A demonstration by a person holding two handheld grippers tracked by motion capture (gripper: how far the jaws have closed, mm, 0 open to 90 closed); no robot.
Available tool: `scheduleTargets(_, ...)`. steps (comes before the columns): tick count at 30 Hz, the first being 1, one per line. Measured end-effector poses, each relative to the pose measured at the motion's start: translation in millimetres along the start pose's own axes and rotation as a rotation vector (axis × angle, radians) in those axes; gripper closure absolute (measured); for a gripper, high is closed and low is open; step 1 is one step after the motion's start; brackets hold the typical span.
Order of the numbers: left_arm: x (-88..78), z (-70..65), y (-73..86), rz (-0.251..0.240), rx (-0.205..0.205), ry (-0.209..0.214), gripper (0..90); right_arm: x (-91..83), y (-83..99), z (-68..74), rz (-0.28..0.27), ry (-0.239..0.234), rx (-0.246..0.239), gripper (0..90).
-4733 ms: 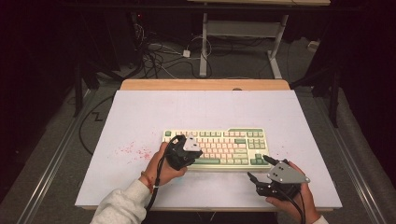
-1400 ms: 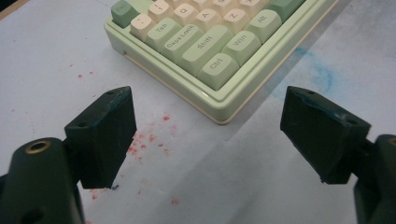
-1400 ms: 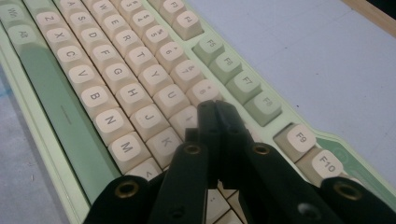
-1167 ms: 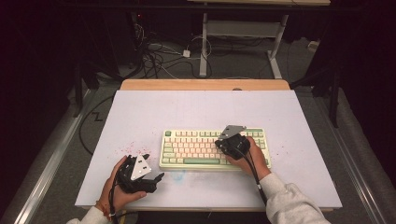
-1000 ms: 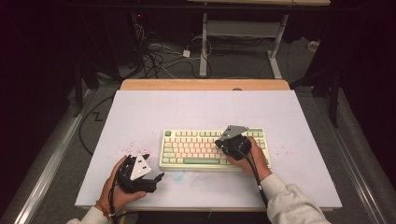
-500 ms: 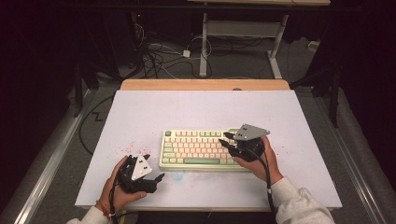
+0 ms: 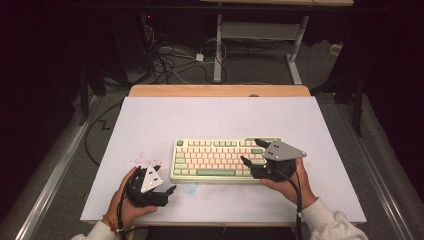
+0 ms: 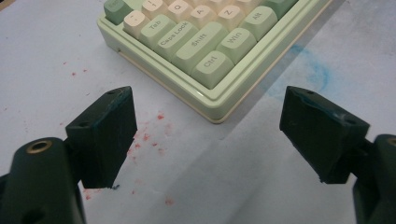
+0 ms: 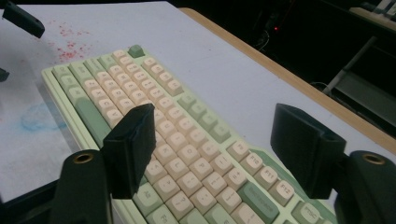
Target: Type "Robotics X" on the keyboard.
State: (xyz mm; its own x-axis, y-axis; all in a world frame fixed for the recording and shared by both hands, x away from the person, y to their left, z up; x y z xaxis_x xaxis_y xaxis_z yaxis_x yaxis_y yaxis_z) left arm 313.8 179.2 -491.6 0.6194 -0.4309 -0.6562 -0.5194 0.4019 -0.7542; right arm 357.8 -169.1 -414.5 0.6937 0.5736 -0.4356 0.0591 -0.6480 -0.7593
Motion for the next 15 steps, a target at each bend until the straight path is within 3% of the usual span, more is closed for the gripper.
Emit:
scheduleTargets(6,0.1,-0.7,0.1,0.011,-0.013,-0.002,18.8,-14.3,10.4,3.3,-0.024,0.02,0.018,27.5)
scheduleTargets(15,-2.1,-0.1,-2.4,0.002,-0.034,-0.001,19.6,-36.9,32.0,6.6,-0.003,0.059,0.034,26.3)
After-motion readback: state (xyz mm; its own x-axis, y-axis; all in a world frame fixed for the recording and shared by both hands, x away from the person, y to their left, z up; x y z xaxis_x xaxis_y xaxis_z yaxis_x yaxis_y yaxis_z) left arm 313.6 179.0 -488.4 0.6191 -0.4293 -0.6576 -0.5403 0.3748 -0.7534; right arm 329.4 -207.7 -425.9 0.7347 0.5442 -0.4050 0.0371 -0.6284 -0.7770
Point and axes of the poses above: each handheld gripper's, and its own axes: x roughly forward along the jaws, y roughly out of its underside, z roughly to its left, the point moved 3 cm from there along x, roughly forward along the jaws, and after that the axes turned 15 degrees about -x, right-handed, at the moved point
